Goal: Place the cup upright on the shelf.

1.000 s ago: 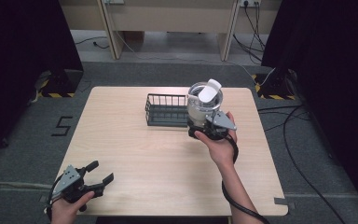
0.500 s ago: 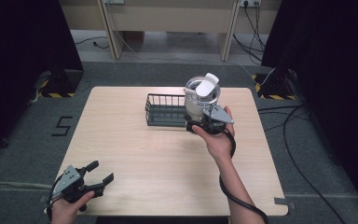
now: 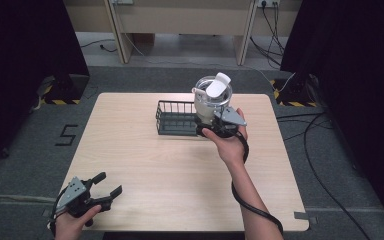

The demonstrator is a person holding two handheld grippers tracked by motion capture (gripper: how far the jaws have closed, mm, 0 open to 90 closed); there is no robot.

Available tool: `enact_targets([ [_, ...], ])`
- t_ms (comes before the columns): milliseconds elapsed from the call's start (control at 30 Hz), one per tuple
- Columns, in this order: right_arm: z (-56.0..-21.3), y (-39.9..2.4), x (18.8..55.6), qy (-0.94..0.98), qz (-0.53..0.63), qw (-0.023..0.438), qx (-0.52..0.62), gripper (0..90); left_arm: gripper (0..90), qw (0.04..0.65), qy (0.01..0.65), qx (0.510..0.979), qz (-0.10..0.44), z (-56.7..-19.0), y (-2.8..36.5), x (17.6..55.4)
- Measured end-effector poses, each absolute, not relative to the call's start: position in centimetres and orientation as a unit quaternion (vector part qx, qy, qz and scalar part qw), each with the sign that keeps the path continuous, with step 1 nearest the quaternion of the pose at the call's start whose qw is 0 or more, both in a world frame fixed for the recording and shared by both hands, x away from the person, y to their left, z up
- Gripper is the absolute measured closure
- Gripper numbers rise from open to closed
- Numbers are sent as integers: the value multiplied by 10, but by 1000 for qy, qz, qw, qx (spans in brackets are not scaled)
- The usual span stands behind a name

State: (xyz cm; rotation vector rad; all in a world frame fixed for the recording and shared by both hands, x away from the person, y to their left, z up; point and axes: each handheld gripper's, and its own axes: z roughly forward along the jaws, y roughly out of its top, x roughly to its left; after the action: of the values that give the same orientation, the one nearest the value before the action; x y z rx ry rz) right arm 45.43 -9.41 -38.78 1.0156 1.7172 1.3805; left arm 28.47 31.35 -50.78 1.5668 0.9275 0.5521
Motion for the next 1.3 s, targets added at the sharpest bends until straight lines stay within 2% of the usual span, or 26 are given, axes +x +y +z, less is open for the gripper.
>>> enact_targets([
  [1300, -373, -70, 491, 666, 527, 344, 401, 112, 146, 586, 394, 669, 234, -507, 313, 284],
])
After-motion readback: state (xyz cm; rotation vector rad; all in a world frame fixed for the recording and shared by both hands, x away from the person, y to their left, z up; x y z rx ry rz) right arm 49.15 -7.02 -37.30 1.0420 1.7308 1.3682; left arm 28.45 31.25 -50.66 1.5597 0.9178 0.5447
